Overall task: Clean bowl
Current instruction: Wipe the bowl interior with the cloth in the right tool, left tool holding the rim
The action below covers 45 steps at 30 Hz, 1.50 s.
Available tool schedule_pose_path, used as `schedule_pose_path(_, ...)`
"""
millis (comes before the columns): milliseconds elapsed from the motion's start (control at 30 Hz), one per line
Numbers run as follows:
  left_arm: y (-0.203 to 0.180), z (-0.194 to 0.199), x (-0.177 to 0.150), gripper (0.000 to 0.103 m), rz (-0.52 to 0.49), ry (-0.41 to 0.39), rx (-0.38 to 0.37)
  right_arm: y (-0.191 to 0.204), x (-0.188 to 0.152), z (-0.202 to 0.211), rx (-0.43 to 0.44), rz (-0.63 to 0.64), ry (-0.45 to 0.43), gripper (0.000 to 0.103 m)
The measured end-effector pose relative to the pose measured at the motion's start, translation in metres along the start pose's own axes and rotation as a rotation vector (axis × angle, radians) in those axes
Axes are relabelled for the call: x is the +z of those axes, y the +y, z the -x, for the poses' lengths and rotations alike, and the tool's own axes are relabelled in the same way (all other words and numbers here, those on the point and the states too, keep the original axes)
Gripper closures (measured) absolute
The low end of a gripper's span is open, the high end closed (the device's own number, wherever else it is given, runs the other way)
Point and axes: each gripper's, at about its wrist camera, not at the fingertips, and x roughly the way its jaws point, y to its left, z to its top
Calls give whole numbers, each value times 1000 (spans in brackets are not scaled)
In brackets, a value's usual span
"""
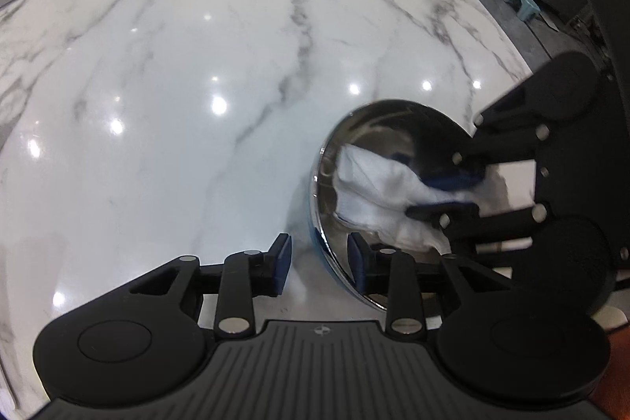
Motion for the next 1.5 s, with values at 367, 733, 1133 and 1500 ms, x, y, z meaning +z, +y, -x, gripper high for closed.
schedule_pose_path(367,-3,6,0,88,-32,-37,3,0,1,4,20,-21,2,92)
schedule_pose_path(733,-1,4,9,97,-17,-75,46,-3,6,14,242,-102,-49,92)
schedule_pose_path(1133,-2,4,7,96,-26,-72,52,11,7,11,-17,33,9,92)
schedule_pose_path(1500,-1,-2,-1,79,-39,37,-21,2,8,13,-2,-1,-7,92)
